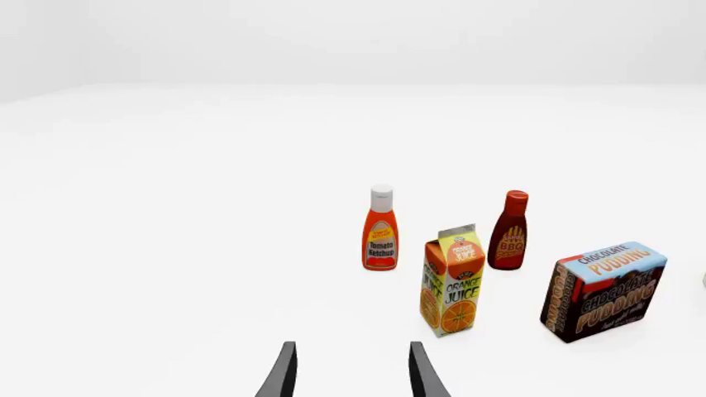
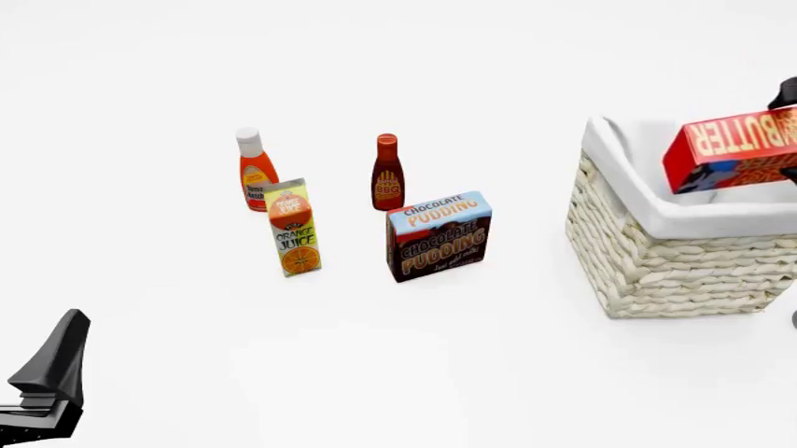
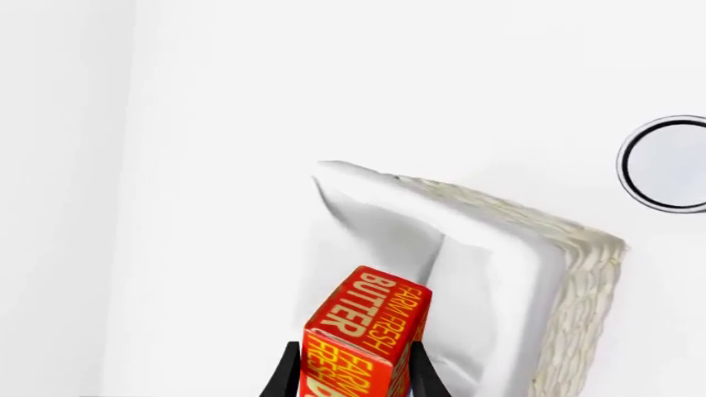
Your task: Pick the butter and place it in the basket.
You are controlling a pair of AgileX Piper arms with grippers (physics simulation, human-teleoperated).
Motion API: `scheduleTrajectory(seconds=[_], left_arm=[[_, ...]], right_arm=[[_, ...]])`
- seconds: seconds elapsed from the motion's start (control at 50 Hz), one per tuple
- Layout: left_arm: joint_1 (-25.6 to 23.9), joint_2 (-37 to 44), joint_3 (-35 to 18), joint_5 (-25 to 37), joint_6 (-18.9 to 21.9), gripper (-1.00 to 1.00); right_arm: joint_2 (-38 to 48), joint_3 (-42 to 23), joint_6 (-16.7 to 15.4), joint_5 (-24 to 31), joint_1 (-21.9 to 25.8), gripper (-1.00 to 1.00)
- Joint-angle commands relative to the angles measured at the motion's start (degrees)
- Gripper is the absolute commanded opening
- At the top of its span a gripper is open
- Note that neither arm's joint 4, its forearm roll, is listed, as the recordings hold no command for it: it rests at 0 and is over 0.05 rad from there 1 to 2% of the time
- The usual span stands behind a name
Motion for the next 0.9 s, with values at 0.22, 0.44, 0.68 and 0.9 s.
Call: scheduleTrajectory(seconds=[0.22, 0.44, 0.68, 0.9], left_arm=[[0.00, 0.00, 0.00, 0.00, 0.00, 1.00], [0.00, 0.00, 0.00, 0.00, 0.00, 1.00], [0.00, 0.00, 0.00, 0.00, 0.00, 1.00], [0.00, 0.00, 0.00, 0.00, 0.00, 1.00]], right_arm=[[1.93, -1.76, 1.09, -1.81, 0.15, -1.00], [1.51, -0.74, 2.54, -4.80, 0.23, 1.00], [-0.64, 0.47, 3.59, -4.20, 1.99, 1.00], [-3.02, 0.28, 3.55, -3.20, 3.14, 1.00]])
